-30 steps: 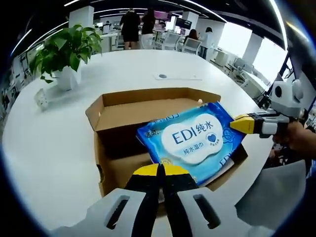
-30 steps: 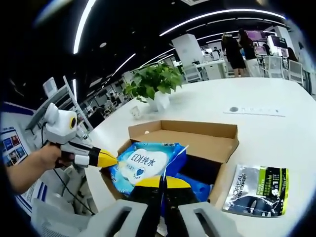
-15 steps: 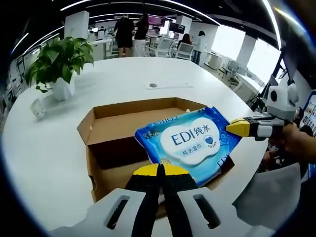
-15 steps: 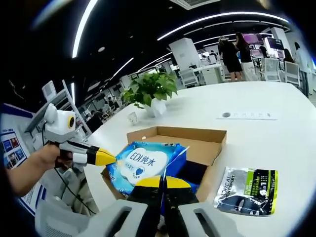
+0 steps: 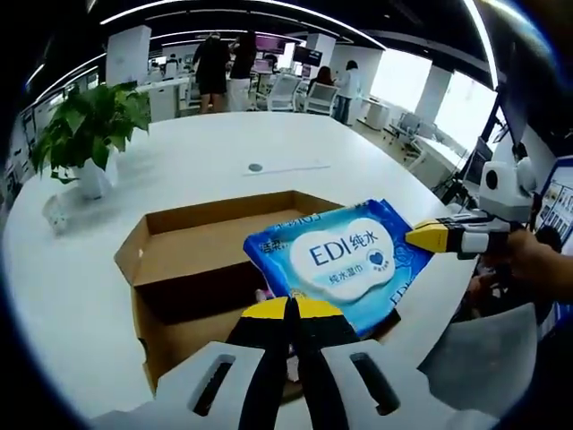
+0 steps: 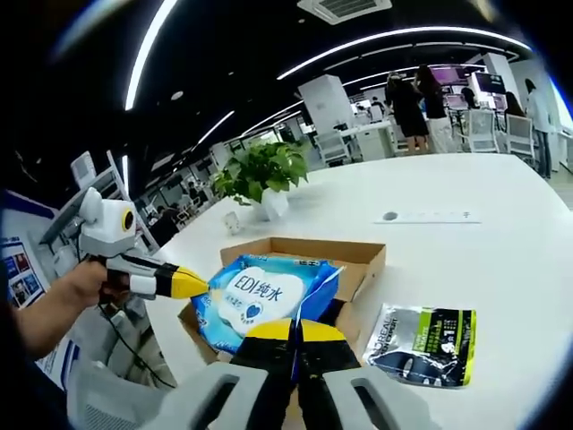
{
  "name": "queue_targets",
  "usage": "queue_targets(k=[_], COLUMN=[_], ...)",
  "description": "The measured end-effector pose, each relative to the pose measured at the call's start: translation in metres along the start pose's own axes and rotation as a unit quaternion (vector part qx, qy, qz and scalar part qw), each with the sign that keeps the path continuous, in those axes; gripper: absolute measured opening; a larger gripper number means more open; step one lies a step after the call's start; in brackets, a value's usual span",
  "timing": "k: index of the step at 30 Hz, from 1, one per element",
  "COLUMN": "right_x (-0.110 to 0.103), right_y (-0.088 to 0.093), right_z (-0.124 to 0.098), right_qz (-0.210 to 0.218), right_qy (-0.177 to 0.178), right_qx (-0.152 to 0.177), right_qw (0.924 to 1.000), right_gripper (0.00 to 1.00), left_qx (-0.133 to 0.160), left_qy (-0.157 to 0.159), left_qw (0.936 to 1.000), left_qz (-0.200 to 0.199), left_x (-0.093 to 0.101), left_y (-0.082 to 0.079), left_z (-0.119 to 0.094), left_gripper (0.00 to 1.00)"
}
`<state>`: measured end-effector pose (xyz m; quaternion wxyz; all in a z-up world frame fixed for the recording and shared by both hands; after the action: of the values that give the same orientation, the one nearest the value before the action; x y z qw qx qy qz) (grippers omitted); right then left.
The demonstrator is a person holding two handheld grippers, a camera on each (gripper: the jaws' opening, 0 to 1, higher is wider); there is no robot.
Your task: Operate the shoe box by opening the lid, removing the specified soft item, and placing it in the target area until the item is outside and the box remains undamaged.
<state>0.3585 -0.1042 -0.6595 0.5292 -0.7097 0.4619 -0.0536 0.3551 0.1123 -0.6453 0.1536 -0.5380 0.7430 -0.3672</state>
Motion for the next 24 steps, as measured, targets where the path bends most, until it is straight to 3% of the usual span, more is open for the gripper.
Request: queue_targets(k=[24], right_x=[0.036], right_y=[-0.006], right_z=[-0.043], right_qz=[0.013], right_qy=[0.036], right_qx=[0.01], right_qw=[0.9992], right_gripper=[0.0], left_qx=[0.011], left_qy=[0.034], left_qw=[0.9993], left_qz=[0.011], left_x=[0.045], left_y=[-0.02], left_z=[0.023], left_gripper=[0.0])
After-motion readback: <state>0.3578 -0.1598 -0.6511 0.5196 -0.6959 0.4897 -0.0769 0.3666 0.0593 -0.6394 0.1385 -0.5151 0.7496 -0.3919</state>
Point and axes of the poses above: the point that each gripper's makers call its tool centre point, and the gripper's own axes: z roughly forward along the fingers, x roughly to its right, y roughly out of its underside, the point moved 7 cm from there along -z, roughly backward along the fingers, and after that the axes turned 4 degrees about -y, right-handed, at the moved point
